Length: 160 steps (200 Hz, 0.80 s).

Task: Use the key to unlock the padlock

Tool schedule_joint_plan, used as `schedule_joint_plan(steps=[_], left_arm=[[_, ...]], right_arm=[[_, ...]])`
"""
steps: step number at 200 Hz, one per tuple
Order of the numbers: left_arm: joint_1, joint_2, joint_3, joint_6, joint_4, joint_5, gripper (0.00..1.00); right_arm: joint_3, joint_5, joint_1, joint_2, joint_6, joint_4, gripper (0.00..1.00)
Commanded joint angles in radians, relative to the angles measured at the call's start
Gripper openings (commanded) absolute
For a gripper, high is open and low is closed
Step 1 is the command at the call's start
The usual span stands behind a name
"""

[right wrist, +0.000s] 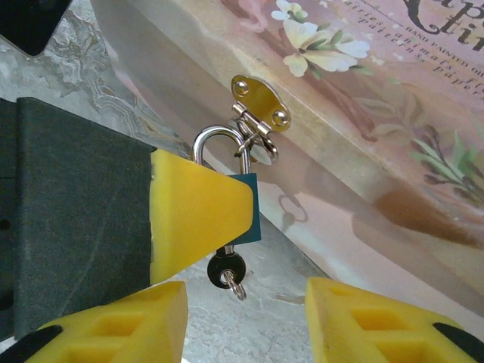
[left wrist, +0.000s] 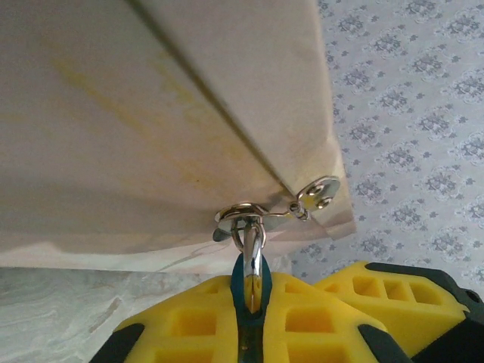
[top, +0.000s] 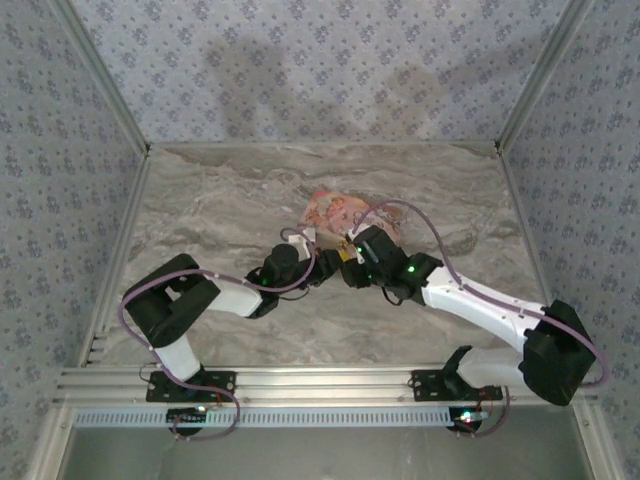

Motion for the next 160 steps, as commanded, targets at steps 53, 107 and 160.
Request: schedule_joint_plan(steps=[53,107,160], left_arm=[[0.002,-0.048,0.031,0.010,0.075,0.035,0.00],[0.007,-0.052,0.023,0.006,0.084,0.037,0.00],[0.017,-0.055,0.021,0.003,0.090,0.045,0.00]], right_arm=[[0.043,0.040,0.030,0.067,-0.060,0.019,0.45],[0.017,0.088,0.065,0.020,-0.054,0.043,0.42],[-0.052,0.139,0.110,-0.058,-0.032,0.057,0.41]])
